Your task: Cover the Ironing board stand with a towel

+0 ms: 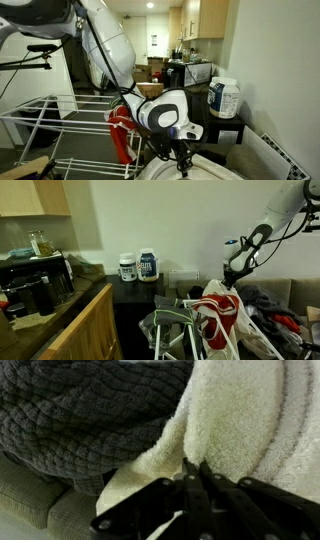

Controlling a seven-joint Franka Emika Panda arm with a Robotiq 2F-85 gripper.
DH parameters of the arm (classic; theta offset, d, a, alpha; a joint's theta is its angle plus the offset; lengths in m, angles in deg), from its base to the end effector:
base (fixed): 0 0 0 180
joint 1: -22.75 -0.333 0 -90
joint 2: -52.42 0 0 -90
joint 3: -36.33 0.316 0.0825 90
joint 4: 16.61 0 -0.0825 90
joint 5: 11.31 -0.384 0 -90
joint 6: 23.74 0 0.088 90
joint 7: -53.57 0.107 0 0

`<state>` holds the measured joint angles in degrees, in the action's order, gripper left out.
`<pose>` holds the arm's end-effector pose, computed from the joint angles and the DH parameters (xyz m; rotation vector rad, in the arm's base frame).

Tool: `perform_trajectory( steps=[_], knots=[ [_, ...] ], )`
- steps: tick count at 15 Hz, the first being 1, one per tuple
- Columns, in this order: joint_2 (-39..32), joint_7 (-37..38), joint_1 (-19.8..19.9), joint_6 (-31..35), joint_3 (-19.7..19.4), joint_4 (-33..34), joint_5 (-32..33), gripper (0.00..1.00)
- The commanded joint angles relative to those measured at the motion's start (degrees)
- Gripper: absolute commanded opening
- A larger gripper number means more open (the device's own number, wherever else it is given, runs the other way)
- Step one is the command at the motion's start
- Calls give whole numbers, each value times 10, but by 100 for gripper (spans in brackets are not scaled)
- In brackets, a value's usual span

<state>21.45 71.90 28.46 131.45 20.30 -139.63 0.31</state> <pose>0.5298 -0.2073 0.1577 2.8289 -0.6852 0.0331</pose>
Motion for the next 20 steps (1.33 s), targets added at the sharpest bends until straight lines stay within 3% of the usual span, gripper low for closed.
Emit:
perform_trajectory(
  steps=[1,5,11,20],
  knots=[
    [33,-33,9,-6,13,-5,-35,1],
    [75,-40,10,-73,40,48,-76,1],
    [113,-44,12,-196,61,178,-112,1],
    [122,-45,26,-277,61,361,-120,1]
  ],
)
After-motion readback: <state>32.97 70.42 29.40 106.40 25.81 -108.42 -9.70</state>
